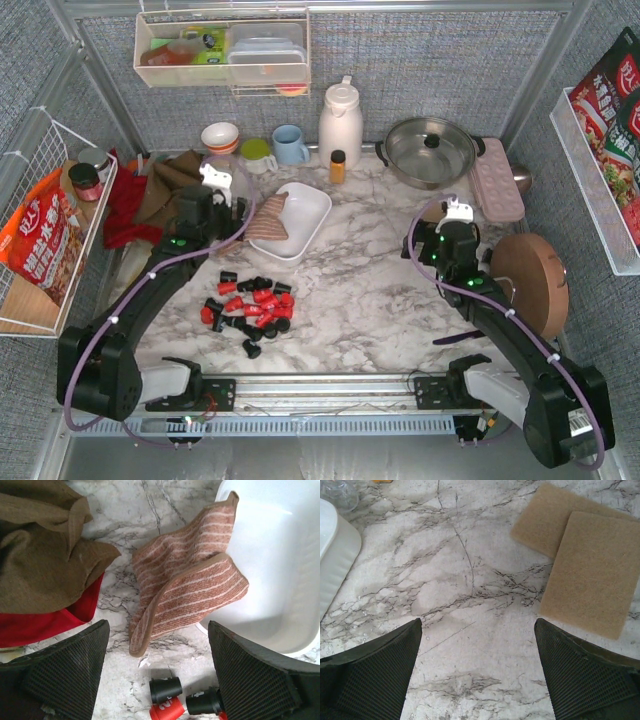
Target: Mix the coffee capsules in the storage basket
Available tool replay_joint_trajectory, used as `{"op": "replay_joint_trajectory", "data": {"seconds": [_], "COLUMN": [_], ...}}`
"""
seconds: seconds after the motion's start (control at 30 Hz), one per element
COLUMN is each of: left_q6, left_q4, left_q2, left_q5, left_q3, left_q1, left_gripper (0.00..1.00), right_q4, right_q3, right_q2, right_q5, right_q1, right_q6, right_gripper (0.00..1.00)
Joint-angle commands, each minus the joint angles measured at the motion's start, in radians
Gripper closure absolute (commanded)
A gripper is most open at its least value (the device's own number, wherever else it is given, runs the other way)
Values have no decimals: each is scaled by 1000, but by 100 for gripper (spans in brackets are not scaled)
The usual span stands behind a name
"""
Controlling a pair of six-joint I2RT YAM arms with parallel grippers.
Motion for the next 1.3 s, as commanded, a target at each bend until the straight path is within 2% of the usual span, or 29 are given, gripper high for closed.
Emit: {"op": "replay_joint_trajectory", "data": {"seconds": [0.0,0.27,0.57,0.83,0.93,1.07,1.1,1.27], "left_q6": [17,10,-5,-6,-5,-1,-5,-80], "left_q4": [55,31,-40,-91,-98,-114,-121,-150], "left_q2": [33,138,280,358,367,362,356,257], "left_q5": [6,-61,24,43,50,61,52,-37], "left_q3": [-15,5,72,117,126,147,154,229], "left_q1": [-1,9,23,27,28,30,29,28], "left_gripper": [13,23,37,50,60,95,100,100], "right_q4": [1,16,12,12,9,5,4,-8], "right_q3": [16,18,27,27,29,29,29,27], "right_q2": [15,32,66,67,68,60,56,46], "right_q5": [2,6,-4,-1,-2,3,7,44], "right_q1": [3,2,2,2,2,2,2,2], "right_q6": [3,3,14,16,16,14,11,1], "right_gripper": [1,1,1,1,1,1,1,1]}}
